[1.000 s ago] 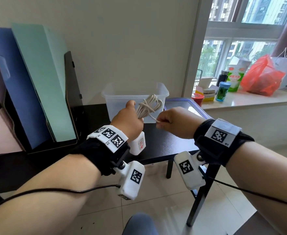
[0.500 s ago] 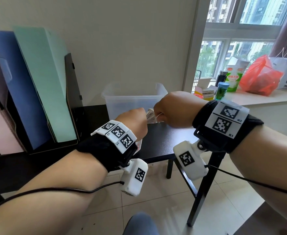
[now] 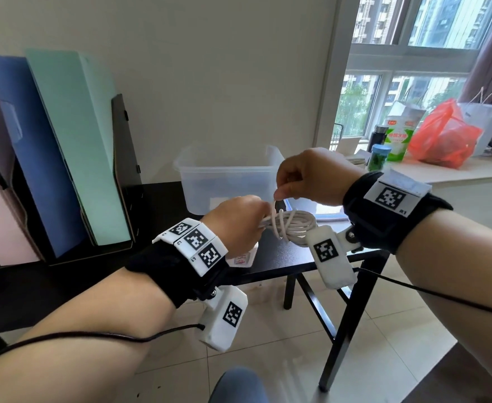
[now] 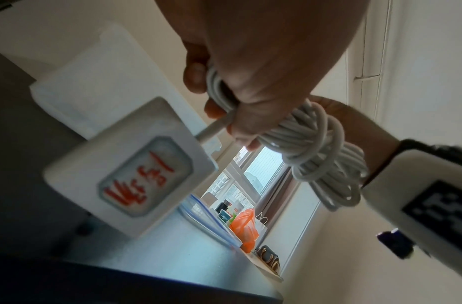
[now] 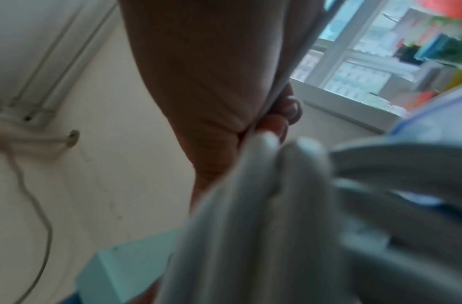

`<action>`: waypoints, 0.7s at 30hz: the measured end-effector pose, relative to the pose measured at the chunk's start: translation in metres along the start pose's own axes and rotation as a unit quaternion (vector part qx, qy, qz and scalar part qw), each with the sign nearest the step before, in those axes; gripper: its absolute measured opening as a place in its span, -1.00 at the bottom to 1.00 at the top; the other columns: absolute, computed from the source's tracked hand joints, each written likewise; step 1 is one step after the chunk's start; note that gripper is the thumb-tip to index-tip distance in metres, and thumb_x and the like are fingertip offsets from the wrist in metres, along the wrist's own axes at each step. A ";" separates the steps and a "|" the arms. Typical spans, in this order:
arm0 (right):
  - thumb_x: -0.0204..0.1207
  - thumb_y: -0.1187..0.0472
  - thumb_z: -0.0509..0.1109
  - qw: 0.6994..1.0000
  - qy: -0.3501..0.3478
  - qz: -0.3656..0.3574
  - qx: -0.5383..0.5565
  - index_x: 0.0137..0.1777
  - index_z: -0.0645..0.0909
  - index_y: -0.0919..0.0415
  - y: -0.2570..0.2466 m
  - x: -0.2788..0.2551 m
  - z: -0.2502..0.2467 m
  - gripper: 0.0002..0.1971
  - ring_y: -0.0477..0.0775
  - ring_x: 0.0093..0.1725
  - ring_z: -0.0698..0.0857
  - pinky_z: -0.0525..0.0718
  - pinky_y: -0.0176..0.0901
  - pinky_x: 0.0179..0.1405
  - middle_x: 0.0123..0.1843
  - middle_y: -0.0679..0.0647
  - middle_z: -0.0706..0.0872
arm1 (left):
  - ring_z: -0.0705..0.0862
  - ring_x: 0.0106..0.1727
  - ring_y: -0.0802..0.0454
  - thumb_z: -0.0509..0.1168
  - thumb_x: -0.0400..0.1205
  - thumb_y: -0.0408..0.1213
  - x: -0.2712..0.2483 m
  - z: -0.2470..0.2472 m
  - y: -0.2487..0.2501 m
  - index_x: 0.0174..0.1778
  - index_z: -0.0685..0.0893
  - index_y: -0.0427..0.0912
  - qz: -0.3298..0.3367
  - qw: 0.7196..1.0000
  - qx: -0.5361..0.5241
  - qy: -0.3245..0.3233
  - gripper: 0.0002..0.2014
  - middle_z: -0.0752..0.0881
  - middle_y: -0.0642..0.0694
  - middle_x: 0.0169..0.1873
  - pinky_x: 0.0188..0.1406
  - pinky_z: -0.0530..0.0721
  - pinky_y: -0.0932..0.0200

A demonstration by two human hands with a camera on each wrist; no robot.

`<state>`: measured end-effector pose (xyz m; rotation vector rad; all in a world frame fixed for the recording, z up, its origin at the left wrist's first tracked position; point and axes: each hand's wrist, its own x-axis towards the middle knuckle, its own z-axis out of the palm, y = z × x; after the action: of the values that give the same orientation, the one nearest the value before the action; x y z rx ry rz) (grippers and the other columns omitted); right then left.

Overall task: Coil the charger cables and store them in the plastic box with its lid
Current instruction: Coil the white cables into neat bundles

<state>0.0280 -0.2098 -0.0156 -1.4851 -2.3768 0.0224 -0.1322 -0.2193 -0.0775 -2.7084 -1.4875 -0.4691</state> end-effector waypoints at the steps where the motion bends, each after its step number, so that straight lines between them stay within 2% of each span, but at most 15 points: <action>1: 0.35 -0.05 0.49 1.000 0.004 0.017 0.025 -0.23 0.68 0.06 0.005 0.000 0.004 -0.81 -0.10 -0.45 0.50 0.38 -0.51 -0.44 -0.42 -0.07 0.63 | 0.63 0.01 -0.14 0.14 0.64 -0.28 -0.001 0.000 -0.002 0.07 0.62 -0.20 0.011 1.000 -0.010 0.009 -0.80 0.65 -0.15 0.00 -0.06 0.57 0.07; 3: 0.37 0.01 0.49 0.995 0.007 0.048 0.089 -0.32 0.68 0.02 0.011 -0.001 0.010 -0.86 -0.14 -0.45 0.51 0.48 -0.37 -0.31 -0.44 -0.07 0.65 | 0.64 0.00 -0.10 0.17 0.61 -0.29 -0.003 0.000 -0.004 0.03 0.65 -0.15 0.026 0.997 -0.057 0.039 -0.82 0.67 -0.12 -0.03 -0.06 0.53 0.16; 5: 0.40 0.14 0.48 0.991 0.015 0.053 0.125 -0.37 0.66 0.05 0.014 -0.004 0.015 -0.86 -0.18 -0.40 0.51 0.52 -0.27 -0.27 -0.44 -0.06 0.65 | 0.64 -0.05 -0.06 0.20 0.61 -0.27 -0.003 -0.003 -0.004 0.02 0.67 -0.10 0.011 0.989 -0.130 0.075 -0.83 0.68 -0.06 -0.11 -0.15 0.48 0.35; 6: 0.40 0.24 0.47 0.991 0.019 0.044 0.127 -0.34 0.66 0.15 0.014 -0.004 0.017 -0.89 -0.14 -0.34 0.53 0.52 -0.25 -0.26 -0.41 -0.02 0.65 | 0.63 -0.08 -0.03 0.21 0.61 -0.25 -0.002 -0.004 -0.004 0.08 0.65 -0.07 -0.006 0.982 -0.166 0.090 -0.82 0.68 -0.02 -0.14 -0.20 0.45 0.41; 8: 0.39 0.40 0.42 0.994 0.015 0.023 0.107 -0.27 0.67 0.35 0.011 -0.006 0.020 -0.95 -0.06 -0.27 0.53 0.49 -0.24 -0.28 -0.34 0.06 0.64 | 0.64 -0.13 0.02 0.25 0.60 -0.21 -0.001 -0.006 -0.002 0.29 0.51 0.00 -0.048 0.962 -0.248 0.104 -0.68 0.70 0.00 -0.15 -0.13 0.52 0.32; 9: 0.40 0.40 0.40 0.995 0.009 0.029 0.092 -0.27 0.67 0.34 0.011 -0.006 0.022 -0.94 -0.09 -0.29 0.54 0.48 -0.28 -0.32 -0.34 0.05 0.64 | 0.65 -0.19 0.02 0.27 0.60 -0.21 -0.001 -0.006 0.000 0.35 0.41 0.02 -0.063 0.950 -0.288 0.106 -0.60 0.71 0.00 -0.18 -0.11 0.58 0.21; 11: 0.44 0.30 0.38 0.990 0.005 0.064 0.126 -0.39 0.61 0.09 0.007 -0.007 0.024 -0.81 -0.20 -0.48 0.54 0.49 -0.35 -0.40 -0.44 -0.06 0.63 | 0.66 -0.31 0.03 0.28 0.58 -0.23 -0.002 -0.005 0.002 0.37 0.31 0.04 -0.087 0.929 -0.340 0.116 -0.54 0.69 -0.01 -0.30 -0.19 0.64 0.10; 12: 0.45 0.23 0.37 0.987 0.010 0.071 0.147 -0.47 0.55 0.02 0.005 -0.008 0.025 -0.74 -0.21 -0.56 0.51 0.49 -0.37 -0.42 -0.50 -0.07 0.61 | 0.65 -0.33 0.03 0.29 0.57 -0.25 -0.001 -0.004 0.002 0.35 0.31 0.04 -0.101 0.921 -0.354 0.125 -0.54 0.67 -0.01 -0.33 -0.21 0.65 0.08; 14: 0.51 0.15 0.33 0.990 0.010 0.057 0.131 -0.49 0.51 0.03 0.000 -0.008 0.028 -0.68 -0.21 -0.59 0.51 0.44 -0.46 -0.47 -0.54 -0.07 0.58 | 0.64 -0.31 0.06 0.31 0.56 -0.24 0.002 -0.002 0.001 0.31 0.35 0.02 -0.135 0.909 -0.367 0.148 -0.58 0.67 -0.02 -0.25 -0.25 0.65 0.13; 16: 0.58 0.11 0.24 0.998 -0.001 0.037 0.058 -0.29 0.58 0.10 -0.008 -0.012 0.030 -0.77 -0.16 -0.49 0.53 0.47 -0.34 -0.42 -0.43 -0.05 0.58 | 0.62 -0.27 0.14 0.31 0.56 -0.21 0.006 0.001 -0.002 0.29 0.40 -0.05 -0.170 0.901 -0.364 0.164 -0.61 0.65 0.02 -0.17 -0.32 0.60 0.22; 17: 0.61 0.12 0.18 1.000 -0.009 0.025 0.001 -0.16 0.60 0.13 -0.013 -0.014 0.030 -0.79 -0.05 -0.39 0.54 0.48 -0.22 -0.34 -0.35 -0.01 0.58 | 0.61 -0.28 0.16 0.30 0.56 -0.21 0.008 0.001 -0.004 0.27 0.42 -0.09 -0.186 0.901 -0.357 0.164 -0.63 0.63 0.05 -0.20 -0.36 0.58 0.25; 18: 0.62 0.15 0.14 0.998 -0.020 0.007 -0.061 -0.05 0.61 0.17 -0.016 -0.015 0.031 -0.78 0.07 -0.30 0.54 0.46 -0.19 -0.27 -0.27 0.03 0.57 | 0.60 -0.30 0.16 0.29 0.55 -0.20 0.009 0.000 -0.006 0.24 0.44 -0.13 -0.200 0.904 -0.344 0.156 -0.65 0.61 0.06 -0.24 -0.39 0.57 0.23; 21: 0.63 0.24 0.09 0.983 -0.076 -0.026 -0.167 0.08 0.56 0.28 -0.026 -0.021 0.032 -0.78 0.12 -0.21 0.47 0.39 -0.17 -0.22 -0.14 0.11 0.58 | 0.61 -0.24 0.06 0.24 0.55 -0.22 0.012 -0.001 -0.012 0.19 0.45 -0.19 -0.215 0.926 -0.288 0.116 -0.69 0.64 -0.05 -0.16 -0.39 0.52 0.17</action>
<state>0.0048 -0.2352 -0.0464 -1.6146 -2.6416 -0.2998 -0.1364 -0.2028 -0.0748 -2.5152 -2.1409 -1.3910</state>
